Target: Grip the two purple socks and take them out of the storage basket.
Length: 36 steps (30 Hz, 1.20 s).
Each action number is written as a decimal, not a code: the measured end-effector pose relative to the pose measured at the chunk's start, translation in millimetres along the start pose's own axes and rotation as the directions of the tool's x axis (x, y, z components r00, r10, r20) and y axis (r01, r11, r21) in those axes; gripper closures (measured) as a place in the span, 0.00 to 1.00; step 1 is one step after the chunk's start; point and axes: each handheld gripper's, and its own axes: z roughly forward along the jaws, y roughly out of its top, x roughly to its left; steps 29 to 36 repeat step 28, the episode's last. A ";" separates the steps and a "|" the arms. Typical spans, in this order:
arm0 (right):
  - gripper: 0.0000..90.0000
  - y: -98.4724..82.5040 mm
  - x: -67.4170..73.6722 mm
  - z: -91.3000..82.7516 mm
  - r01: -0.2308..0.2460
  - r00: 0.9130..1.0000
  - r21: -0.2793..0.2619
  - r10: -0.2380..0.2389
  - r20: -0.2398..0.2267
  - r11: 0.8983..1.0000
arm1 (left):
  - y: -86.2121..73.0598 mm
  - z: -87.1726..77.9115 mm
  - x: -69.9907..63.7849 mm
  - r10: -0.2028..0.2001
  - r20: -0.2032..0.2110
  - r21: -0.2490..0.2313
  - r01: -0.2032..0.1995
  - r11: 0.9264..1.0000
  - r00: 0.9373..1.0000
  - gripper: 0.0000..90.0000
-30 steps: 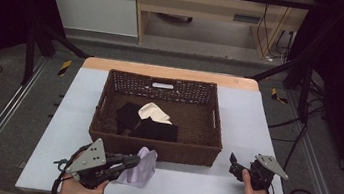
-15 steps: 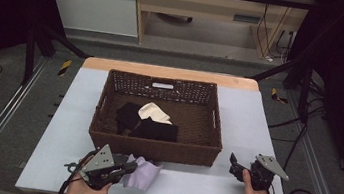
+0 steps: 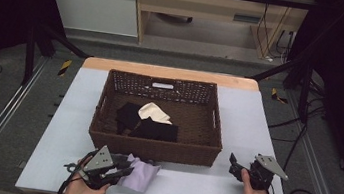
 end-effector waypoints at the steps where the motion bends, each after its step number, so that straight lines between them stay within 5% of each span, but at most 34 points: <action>1: 0.04 0.0 0.0 0.0 0.000 1.000 0.000 0.000 0.000 1.000 | -0.2 -1.2 -0.1 0.004 -0.011 -0.014 -0.004 1.000 1.000 0.77; 8: 0.05 0.0 0.2 0.1 0.003 1.000 0.001 -0.003 -0.003 1.000 | -4.2 -15.3 9.0 -0.006 -0.098 -0.079 -0.002 0.997 0.995 0.53; 14: 0.05 0.0 0.1 0.1 0.002 1.000 0.001 -0.002 -0.001 1.000 | -12.1 -31.5 21.9 -0.058 -0.149 -0.119 0.041 0.992 0.987 0.50; 26: 0.04 0.0 0.1 -0.6 0.003 1.000 -0.002 -0.003 -0.001 1.000 | -19.7 -44.5 33.4 -0.089 -0.211 -0.139 0.060 0.989 0.973 0.47; 36: 0.04 -0.1 0.4 -0.7 0.003 1.000 -0.005 -0.003 0.001 1.000 | -19.4 -44.3 33.8 -0.087 -0.215 -0.141 0.057 0.988 0.973 0.46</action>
